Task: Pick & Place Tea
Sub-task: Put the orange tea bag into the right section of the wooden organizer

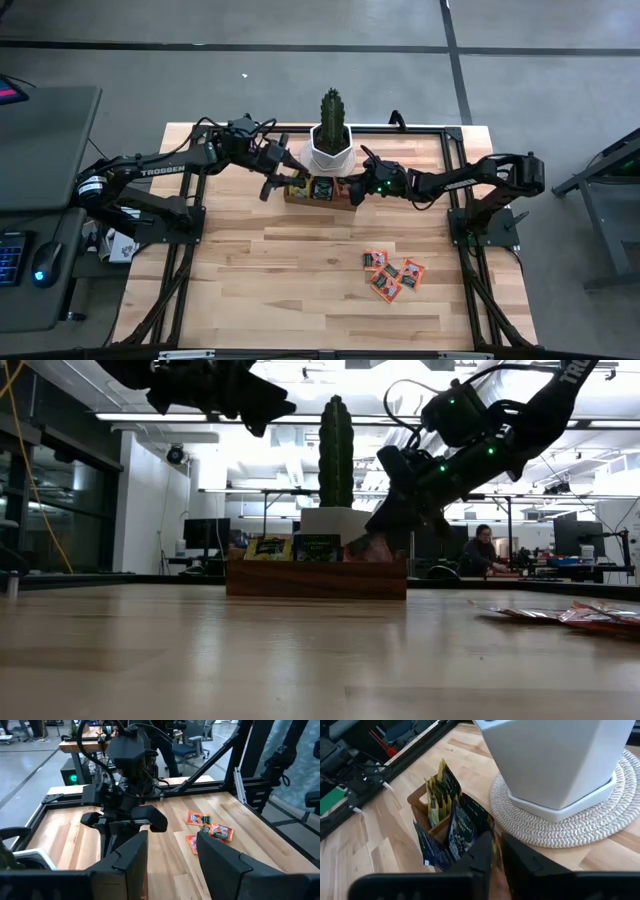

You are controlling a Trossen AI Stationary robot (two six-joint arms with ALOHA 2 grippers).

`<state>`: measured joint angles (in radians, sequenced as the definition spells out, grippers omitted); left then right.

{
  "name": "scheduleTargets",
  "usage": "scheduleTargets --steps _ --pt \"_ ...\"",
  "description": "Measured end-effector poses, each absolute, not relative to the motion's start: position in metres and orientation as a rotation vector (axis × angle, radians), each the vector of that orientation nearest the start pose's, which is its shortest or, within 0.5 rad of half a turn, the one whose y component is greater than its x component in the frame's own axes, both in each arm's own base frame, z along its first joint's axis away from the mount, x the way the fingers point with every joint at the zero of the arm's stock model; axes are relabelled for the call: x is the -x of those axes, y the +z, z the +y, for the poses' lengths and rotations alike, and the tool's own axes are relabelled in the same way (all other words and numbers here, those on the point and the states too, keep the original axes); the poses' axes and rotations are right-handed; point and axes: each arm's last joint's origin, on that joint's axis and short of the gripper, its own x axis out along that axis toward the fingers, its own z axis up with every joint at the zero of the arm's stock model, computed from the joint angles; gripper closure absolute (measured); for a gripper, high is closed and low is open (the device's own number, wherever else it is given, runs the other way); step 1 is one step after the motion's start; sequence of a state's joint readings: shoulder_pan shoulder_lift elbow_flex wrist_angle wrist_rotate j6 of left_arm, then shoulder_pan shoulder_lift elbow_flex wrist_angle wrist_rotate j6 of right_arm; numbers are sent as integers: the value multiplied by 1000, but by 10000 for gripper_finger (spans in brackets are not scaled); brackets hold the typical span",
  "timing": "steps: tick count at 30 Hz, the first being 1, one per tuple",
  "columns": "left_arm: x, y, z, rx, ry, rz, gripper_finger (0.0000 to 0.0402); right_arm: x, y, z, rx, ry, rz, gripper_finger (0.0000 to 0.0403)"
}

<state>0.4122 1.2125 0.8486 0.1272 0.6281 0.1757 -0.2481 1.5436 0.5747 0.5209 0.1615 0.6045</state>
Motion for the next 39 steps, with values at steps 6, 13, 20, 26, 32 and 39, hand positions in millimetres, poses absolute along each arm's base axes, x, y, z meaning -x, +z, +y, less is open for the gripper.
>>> scheduleTargets --steps 6,13,20,26,32,39 --pt "-250 298 90 -59 -280 185 236 -278 157 -75 -609 -519 328 308" --pt "-246 296 87 -75 -305 221 236 -276 162 -74 -603 -505 323 250" --pt "-237 297 84 -103 -300 264 236 -259 184 -70 -594 -511 348 241" --pt "-233 297 82 -113 -307 279 236 -232 217 -60 -610 -459 346 253" --pt "-236 275 70 -90 -338 245 236 -195 242 -40 -585 -418 373 253" --pt "-240 245 33 63 -297 163 236 -165 250 -7 -619 -295 470 253"
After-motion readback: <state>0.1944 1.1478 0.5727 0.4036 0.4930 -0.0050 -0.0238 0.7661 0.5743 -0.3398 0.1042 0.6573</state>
